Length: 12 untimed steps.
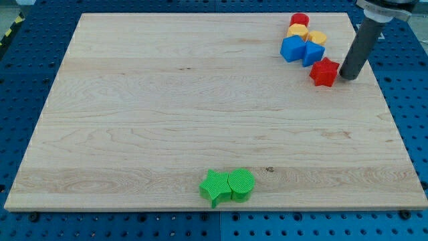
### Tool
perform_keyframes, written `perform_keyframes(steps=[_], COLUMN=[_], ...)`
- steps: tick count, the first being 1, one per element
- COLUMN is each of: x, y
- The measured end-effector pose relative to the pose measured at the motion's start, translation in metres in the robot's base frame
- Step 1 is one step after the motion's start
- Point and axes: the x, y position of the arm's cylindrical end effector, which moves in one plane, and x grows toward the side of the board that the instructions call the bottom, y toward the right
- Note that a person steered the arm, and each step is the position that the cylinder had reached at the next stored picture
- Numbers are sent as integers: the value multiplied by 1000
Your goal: Move red star to the center
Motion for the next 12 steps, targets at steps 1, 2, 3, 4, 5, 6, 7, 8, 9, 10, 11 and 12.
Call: perform_keyframes(steps=[1,2,3,4,5,6,7,8,9,10,11,12], x=[-23,-14,-9,-9,-7,-6,-5,-5,-5,-5,11,34], y=[-16,-43,-54,-54,-71,-84,-87,-101,-77,-39,-26,-43])
